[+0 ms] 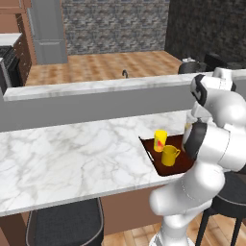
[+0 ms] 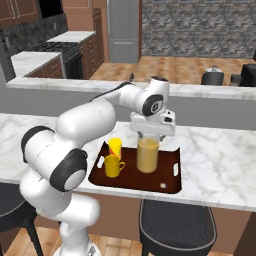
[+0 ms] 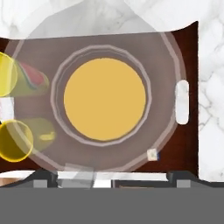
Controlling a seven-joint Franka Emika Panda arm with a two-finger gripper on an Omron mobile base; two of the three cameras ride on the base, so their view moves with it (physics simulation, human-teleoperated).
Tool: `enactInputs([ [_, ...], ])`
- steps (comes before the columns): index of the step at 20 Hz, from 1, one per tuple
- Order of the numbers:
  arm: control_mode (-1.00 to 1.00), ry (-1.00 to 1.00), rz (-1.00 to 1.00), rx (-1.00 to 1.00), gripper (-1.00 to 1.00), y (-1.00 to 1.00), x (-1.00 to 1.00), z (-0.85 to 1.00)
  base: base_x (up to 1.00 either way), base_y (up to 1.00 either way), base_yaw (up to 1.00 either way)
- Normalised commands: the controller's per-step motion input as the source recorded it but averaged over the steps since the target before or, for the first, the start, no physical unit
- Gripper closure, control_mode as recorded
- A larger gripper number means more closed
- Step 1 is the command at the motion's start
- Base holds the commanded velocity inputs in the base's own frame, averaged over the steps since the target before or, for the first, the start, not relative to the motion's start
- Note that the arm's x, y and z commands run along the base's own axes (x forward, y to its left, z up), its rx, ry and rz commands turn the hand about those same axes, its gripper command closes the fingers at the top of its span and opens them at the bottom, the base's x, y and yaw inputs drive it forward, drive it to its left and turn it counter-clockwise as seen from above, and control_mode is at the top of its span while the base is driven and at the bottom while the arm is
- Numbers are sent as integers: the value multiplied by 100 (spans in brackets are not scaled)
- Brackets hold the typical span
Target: There is a tray on the dining counter. Grab the cup, mug, and pitcher and place them on the tray. The pitcher may be placed next to the tray if it cannot fit the tray.
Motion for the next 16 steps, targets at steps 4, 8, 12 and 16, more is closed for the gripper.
enactInputs([
  [4, -100, 0, 0, -2, -100, 31, -33, 0, 0, 0, 0],
  [8, -100, 0, 1, -2, -100, 34, -36, -1, 0, 0, 0],
  [12, -100, -2, 0, 0, -100, 14, -26, 17, 0, 0, 0],
  [16, -100, -13, 0, 0, -100, 0, -32, 61, 0, 0, 0],
])
